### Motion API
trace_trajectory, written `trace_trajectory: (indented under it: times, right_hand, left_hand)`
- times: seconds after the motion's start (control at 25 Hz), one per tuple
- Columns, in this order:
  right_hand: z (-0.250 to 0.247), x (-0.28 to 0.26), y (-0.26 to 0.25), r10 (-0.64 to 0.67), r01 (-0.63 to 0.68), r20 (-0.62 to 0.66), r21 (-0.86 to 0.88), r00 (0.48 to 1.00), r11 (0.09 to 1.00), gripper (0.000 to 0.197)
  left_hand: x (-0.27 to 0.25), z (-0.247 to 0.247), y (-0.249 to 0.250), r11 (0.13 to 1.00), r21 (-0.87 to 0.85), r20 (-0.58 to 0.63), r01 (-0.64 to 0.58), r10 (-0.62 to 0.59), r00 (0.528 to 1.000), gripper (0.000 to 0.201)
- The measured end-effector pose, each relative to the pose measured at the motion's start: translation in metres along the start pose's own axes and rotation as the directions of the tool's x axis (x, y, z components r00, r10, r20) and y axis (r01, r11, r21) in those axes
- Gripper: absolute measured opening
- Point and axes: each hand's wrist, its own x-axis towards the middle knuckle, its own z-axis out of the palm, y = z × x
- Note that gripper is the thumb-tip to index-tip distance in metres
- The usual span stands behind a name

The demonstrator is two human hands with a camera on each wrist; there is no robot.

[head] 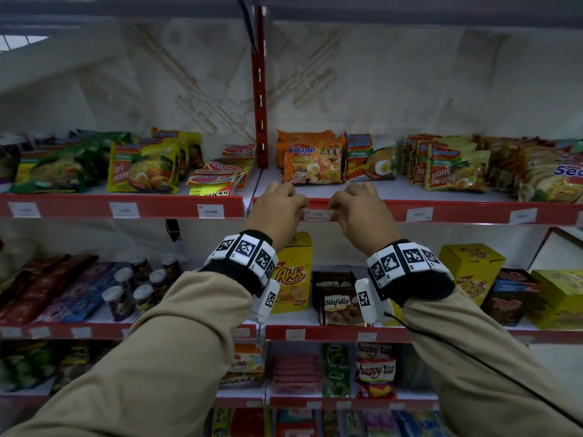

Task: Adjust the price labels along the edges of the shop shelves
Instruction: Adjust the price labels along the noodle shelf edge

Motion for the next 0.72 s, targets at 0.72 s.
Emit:
trace_trajectory:
  times: [0.72]
  right_hand:
    - [-0.04, -0.02, 0.054, 0.025, -0.022, 0.007, -0.264, 1.0, 0.964, 0.027]
  left_hand:
    - [0.01, -0.003, 0.037, 0.982, 0.17, -0.078, 0.085, -0.072, 0.994, 0.03]
